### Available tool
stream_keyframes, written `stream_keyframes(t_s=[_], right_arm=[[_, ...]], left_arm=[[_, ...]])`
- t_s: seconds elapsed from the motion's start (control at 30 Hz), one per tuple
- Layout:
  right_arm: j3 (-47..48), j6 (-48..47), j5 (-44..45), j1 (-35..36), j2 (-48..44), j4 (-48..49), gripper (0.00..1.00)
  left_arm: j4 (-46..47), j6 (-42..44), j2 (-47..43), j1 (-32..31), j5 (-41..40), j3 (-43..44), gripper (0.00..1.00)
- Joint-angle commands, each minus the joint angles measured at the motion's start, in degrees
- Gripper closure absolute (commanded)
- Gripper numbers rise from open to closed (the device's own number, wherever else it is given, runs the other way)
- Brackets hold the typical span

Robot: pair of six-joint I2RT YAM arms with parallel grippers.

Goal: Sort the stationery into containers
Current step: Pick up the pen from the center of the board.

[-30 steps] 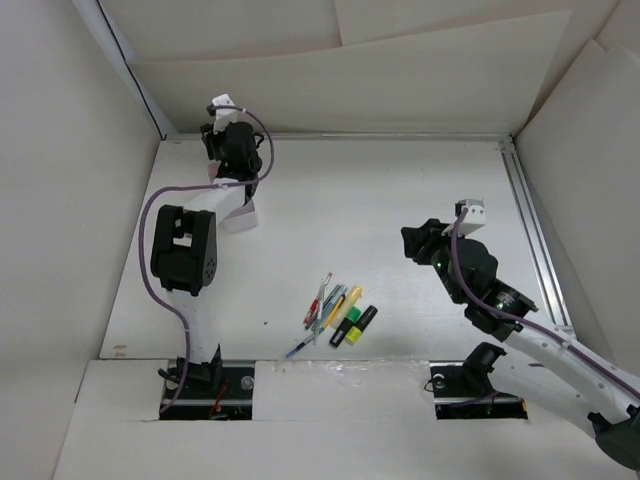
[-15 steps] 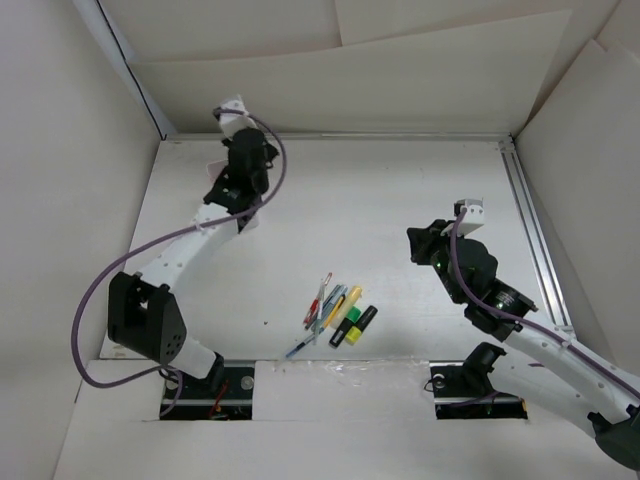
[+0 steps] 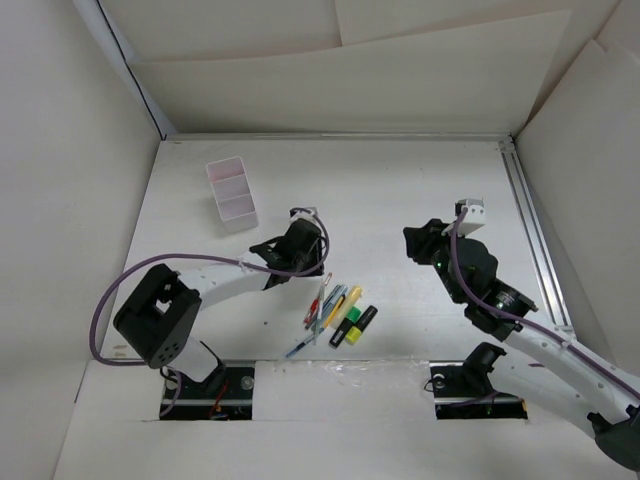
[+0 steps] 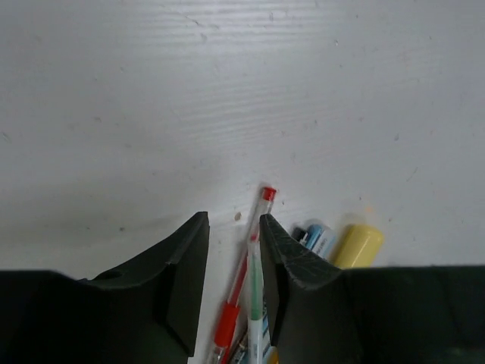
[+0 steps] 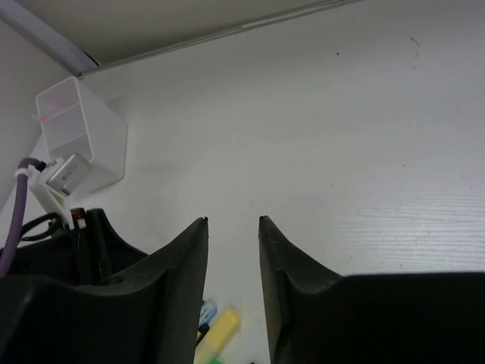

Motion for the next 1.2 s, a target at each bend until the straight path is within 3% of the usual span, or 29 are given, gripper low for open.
stream_keyframes(t_s=[0.0,0.17,1.17], right_arm=[[0.1,0.0,1.0,-0.4,-0.4,1.0,0.6],[0.1,0.0,1.0,-0.4,0.8,1.0,0.58],[0.6,0.0,-0.6,-0.4,2.5,1.0,0.58]], left_arm=[[0.6,-3.4,-3.9,-3.5,0.5,0.5,0.7],[-4.6,-4.7,-2.5,-8.8,-3.4,1.8,0.72],[-3.6,-7.0,2.7,-9.4,-5.5,-2.1,0.79]])
